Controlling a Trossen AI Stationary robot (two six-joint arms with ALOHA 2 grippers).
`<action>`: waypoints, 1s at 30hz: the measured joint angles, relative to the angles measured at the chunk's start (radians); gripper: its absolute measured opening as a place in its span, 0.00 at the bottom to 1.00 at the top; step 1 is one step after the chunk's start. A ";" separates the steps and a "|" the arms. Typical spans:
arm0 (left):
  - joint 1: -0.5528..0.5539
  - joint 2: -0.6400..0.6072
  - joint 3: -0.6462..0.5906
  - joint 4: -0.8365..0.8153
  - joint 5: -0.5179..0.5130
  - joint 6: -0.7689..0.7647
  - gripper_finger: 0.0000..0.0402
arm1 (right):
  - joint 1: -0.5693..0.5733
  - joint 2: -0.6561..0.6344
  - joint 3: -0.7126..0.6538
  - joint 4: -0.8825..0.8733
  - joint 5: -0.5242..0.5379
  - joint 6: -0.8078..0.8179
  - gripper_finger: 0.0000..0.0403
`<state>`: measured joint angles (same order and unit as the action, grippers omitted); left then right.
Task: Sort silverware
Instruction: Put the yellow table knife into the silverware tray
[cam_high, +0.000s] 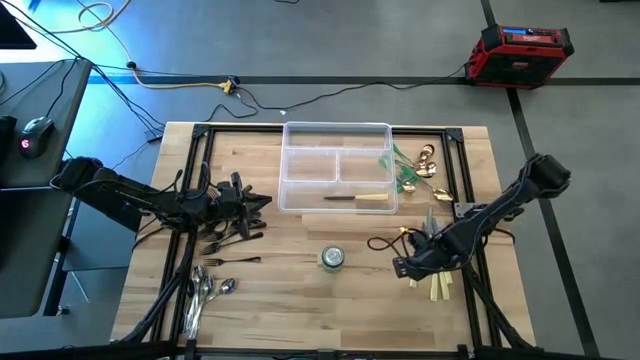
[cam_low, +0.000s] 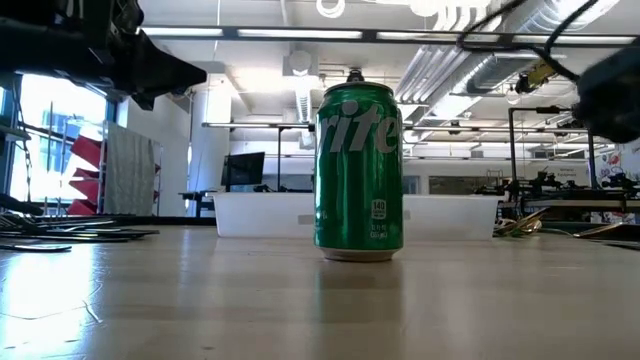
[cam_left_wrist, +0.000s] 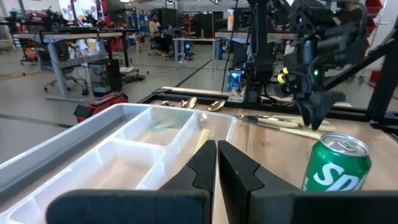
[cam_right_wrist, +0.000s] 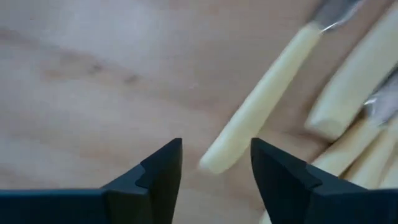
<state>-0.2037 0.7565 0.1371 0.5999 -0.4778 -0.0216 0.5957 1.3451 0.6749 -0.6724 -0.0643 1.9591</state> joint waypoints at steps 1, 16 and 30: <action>0.002 0.000 0.000 0.000 0.000 0.000 0.00 | -0.001 0.008 -0.003 -0.001 0.001 0.000 0.46; 0.002 0.000 0.000 0.004 -0.001 0.007 0.00 | -0.010 0.189 0.009 0.010 -0.050 -0.032 0.32; 0.001 0.000 0.000 0.003 0.002 -0.003 0.00 | -0.013 0.210 0.210 -0.274 0.010 -0.137 0.10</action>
<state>-0.2024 0.7564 0.1371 0.6030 -0.4763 -0.0246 0.5827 1.5555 0.8853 -0.9460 -0.0538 1.8218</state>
